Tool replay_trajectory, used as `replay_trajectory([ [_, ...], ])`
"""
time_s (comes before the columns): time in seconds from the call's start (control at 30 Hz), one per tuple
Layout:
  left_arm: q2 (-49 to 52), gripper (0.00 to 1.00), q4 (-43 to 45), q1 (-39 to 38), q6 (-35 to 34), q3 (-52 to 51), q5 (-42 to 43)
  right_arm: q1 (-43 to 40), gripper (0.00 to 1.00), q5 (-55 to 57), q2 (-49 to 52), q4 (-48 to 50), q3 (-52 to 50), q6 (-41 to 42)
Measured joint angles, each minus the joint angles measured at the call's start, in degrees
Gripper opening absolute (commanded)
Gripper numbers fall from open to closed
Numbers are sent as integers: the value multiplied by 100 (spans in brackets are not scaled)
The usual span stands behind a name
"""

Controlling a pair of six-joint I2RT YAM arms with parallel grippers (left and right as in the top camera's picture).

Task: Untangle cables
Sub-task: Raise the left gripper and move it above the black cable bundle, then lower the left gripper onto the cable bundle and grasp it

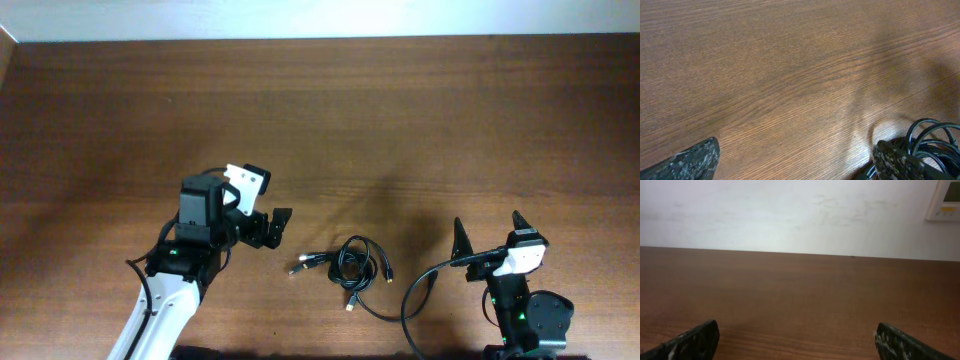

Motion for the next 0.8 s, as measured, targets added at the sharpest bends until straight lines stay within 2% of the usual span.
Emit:
replay_trajectory([
  [0.3, 376, 99, -181, 0, 0, 9, 0, 0, 98, 0, 2, 0, 0, 2],
  [0.43, 376, 99, -581, 0, 0, 44, 33, 0, 98, 0, 2, 0, 0, 0],
  [0.53, 382, 99, -1191, -24, 278, 310, 199, 0, 98, 0, 2, 0, 0, 0],
  [0.67, 387, 99, -1650, -673, 723, 570, 315, 0, 98, 0, 2, 0, 0, 2],
  [0.7, 387, 99, -1668, -1147, 927, 573, 323, 0, 98, 0, 2, 0, 0, 0],
  [0.8, 387, 99, -1646, -1825, 1327, 573, 321, 0, 98, 0, 2, 0, 0, 2],
])
